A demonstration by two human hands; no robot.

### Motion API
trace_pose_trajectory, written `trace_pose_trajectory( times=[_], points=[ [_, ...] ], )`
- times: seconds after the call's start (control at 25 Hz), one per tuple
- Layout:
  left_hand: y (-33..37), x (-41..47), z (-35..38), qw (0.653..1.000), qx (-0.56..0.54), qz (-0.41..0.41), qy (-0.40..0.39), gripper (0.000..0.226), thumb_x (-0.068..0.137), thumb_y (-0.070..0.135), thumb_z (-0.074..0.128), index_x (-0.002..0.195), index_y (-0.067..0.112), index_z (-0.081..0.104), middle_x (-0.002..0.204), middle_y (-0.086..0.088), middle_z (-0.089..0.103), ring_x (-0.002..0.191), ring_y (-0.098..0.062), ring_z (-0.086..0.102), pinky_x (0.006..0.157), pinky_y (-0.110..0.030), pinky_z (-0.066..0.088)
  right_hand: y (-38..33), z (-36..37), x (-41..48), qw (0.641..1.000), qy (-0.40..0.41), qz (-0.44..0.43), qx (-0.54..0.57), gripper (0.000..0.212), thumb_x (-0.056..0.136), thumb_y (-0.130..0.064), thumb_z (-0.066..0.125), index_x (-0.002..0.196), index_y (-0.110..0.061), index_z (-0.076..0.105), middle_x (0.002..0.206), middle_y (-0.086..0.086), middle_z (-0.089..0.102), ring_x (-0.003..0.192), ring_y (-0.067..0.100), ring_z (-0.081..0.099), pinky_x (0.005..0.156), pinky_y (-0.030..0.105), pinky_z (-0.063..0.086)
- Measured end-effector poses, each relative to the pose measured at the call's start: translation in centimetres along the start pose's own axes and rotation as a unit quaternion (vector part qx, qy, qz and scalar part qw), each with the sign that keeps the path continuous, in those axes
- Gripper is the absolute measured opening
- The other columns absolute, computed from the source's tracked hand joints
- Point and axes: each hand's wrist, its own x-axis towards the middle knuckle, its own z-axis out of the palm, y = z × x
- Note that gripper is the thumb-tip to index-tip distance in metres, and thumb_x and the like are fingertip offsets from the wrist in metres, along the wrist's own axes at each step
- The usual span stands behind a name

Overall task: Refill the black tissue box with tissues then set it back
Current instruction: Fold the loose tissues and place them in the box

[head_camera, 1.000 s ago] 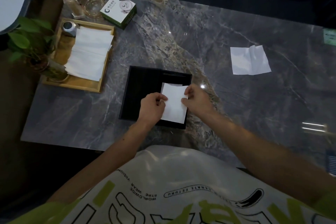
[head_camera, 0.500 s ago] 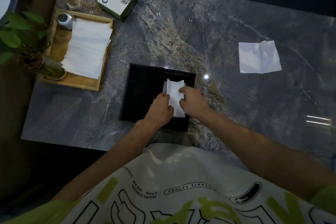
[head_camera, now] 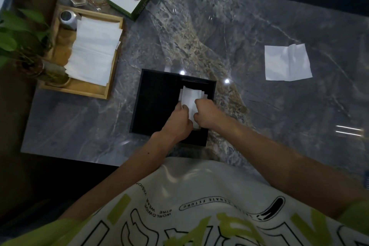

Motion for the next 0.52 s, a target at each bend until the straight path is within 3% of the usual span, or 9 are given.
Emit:
trace_pose_trajectory(
  times=[0.08,0.12,0.16,0.28,0.36,0.52],
  points=[
    [0.0,-0.3,0.1,1.0,0.01,0.023,-0.001,0.049,0.091,-0.002,0.045,0.138,-0.011,0.033,0.154,-0.025,0.02,0.136,-0.036,0.036,0.113,-0.038,0.034,0.2,0.2,-0.2,0.999,0.012,-0.025,-0.039,0.026,0.089,0.0,0.051,0.071,-0.013,0.038,0.096,0.014,0.048,0.092,0.028,0.051,0.064,0.03,0.038],
    [0.1,-0.5,0.2,0.999,0.035,0.035,0.001,0.052,0.092,0.0,0.045,0.141,-0.011,0.028,0.156,-0.028,0.013,0.143,-0.038,0.025,0.118,-0.037,0.025,0.2,0.2,-0.5,0.999,0.007,-0.023,-0.048,0.012,0.09,0.0,0.051,0.083,-0.009,0.048,0.112,0.02,0.049,0.101,0.032,0.052,0.073,0.032,0.041],
    [0.0,-0.7,0.3,0.996,0.07,0.048,0.004,0.055,0.094,0.003,0.044,0.143,-0.011,0.024,0.157,-0.03,0.007,0.147,-0.038,0.013,0.121,-0.037,0.014,0.3,0.3,-0.8,0.998,0.008,-0.021,-0.056,0.012,0.091,-0.002,0.05,0.102,-0.001,0.054,0.131,0.027,0.043,0.114,0.036,0.05,0.085,0.033,0.042],
    [0.2,-1.1,1.1,0.987,0.142,0.071,-0.002,0.065,0.093,0.007,0.046,0.149,-0.009,0.017,0.159,-0.029,0.003,0.149,-0.037,-0.001,0.122,-0.039,0.001,0.6,0.1,-0.8,0.988,0.025,-0.054,-0.146,0.051,0.094,-0.003,0.049,0.139,0.011,0.032,0.155,0.032,0.014,0.146,0.034,0.019,0.115,0.035,0.029],
    [0.2,-0.8,1.6,0.981,0.17,0.078,-0.047,0.073,0.09,0.006,0.047,0.151,-0.007,0.009,0.16,-0.026,-0.001,0.15,-0.035,-0.004,0.122,-0.04,0.003,0.7,-0.1,-0.5,0.977,0.024,-0.079,-0.196,0.058,0.095,-0.001,0.048,0.146,0.008,0.022,0.159,0.027,0.005,0.149,0.032,0.009,0.117,0.04,0.028],
    [0.3,-0.4,2.2,0.979,0.179,0.057,-0.084,0.08,0.09,0.01,0.049,0.152,-0.005,-0.001,0.159,-0.028,-0.006,0.149,-0.036,-0.005,0.122,-0.04,0.002,0.8,-0.1,0.2,0.959,-0.005,-0.096,-0.265,0.054,0.098,-0.004,0.044,0.148,0.005,0.023,0.16,0.024,0.007,0.149,0.03,0.01,0.113,0.044,0.035]
  ],
)
